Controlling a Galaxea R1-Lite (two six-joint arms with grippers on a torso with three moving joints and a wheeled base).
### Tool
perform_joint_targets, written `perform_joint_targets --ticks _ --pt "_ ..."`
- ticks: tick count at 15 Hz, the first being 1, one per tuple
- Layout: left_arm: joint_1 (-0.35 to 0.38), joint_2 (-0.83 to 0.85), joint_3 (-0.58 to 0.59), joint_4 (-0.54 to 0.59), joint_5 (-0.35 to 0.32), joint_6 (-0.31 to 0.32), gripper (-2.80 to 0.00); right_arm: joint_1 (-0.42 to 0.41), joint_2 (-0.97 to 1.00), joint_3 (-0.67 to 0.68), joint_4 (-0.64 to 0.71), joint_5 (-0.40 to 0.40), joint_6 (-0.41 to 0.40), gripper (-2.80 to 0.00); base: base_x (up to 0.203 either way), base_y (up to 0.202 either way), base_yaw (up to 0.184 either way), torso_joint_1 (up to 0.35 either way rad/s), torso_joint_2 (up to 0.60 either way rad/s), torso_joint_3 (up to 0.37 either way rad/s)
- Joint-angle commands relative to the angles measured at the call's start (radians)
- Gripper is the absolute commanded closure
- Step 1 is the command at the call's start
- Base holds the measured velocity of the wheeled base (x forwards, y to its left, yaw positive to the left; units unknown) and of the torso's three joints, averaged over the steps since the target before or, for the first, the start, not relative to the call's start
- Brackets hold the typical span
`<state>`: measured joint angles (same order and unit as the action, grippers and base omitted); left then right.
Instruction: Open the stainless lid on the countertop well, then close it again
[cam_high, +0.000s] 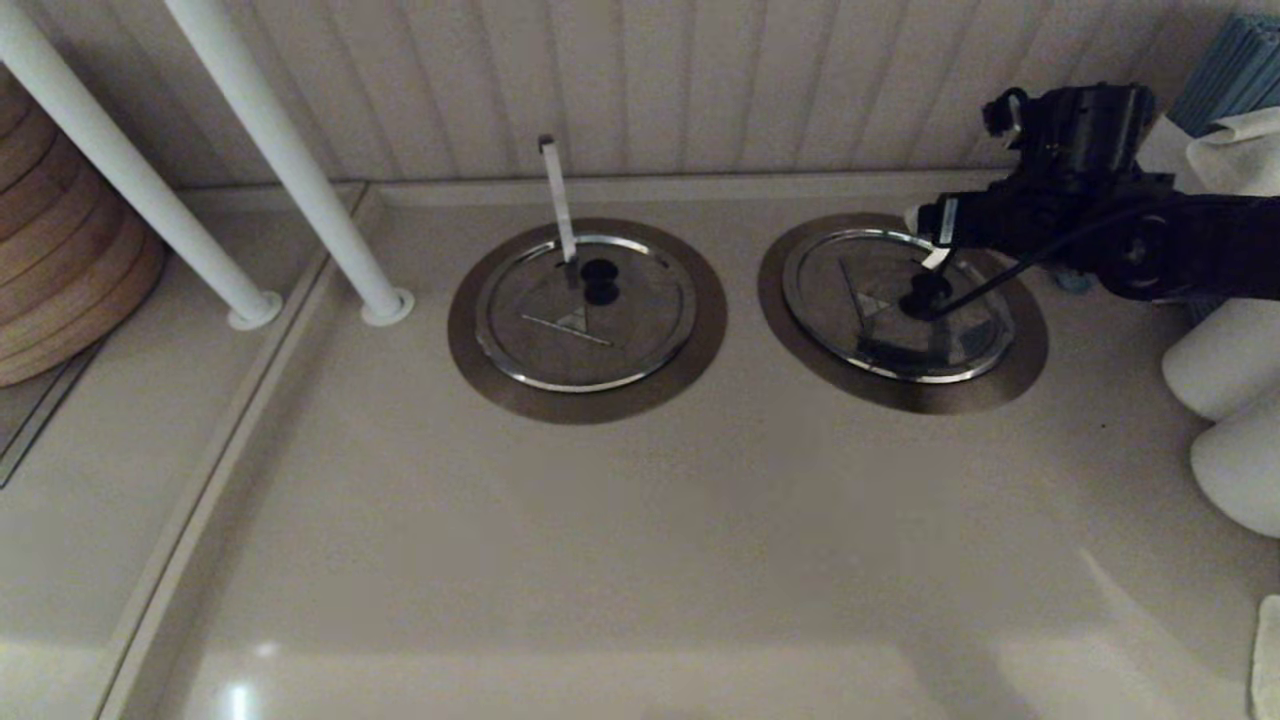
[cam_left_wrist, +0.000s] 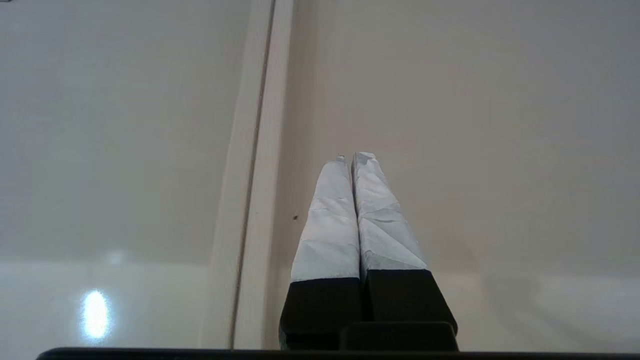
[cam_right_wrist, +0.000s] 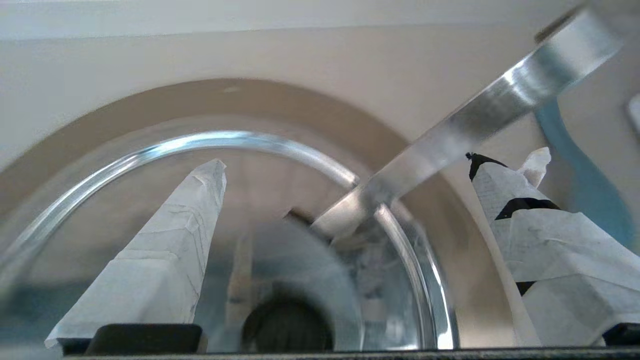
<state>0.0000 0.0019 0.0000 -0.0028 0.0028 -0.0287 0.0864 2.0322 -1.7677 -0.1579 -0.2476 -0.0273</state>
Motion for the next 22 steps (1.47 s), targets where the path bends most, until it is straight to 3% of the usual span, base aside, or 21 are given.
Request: perform_joint_targets --ticks 1,5,12,13,19,22 --pt "0.000 0.000 0.000 0.000 0.000 0.000 0.00 0.013 -0.118 0.048 0.041 -0.003 -0.009 -2.80 0.000 0.000 0.000 0.000 0.00 0.000" --pt "0.000 0.000 0.000 0.000 0.000 0.000 0.00 0.057 -0.300 0.128 0.173 -0.007 -0.018 -2.80 0.000 0.000 0.000 0.000 0.00 0.000" --pt "0.000 0.000 0.000 0.000 0.000 0.000 0.00 0.144 -0.651 0.351 0.196 -0.002 -0.066 -2.80 0.000 0.000 0.000 0.000 0.00 0.000" --pt "0.000 0.000 0.000 0.000 0.000 0.000 0.00 0.148 -0.696 0.368 0.214 -0.003 -0.070 0.00 0.000 0.000 0.000 0.000 0.00 0.000" --pt "0.000 0.000 0.000 0.000 0.000 0.000 0.00 0.143 -1.045 0.475 0.532 -0.010 -0.057 0.00 0.000 0.000 0.000 0.000 0.00 0.000" --pt "0.000 0.000 0.000 0.000 0.000 0.000 0.00 0.095 -1.264 0.513 0.627 -0.100 -0.146 0.00 0.000 0.000 0.000 0.000 0.00 0.000"
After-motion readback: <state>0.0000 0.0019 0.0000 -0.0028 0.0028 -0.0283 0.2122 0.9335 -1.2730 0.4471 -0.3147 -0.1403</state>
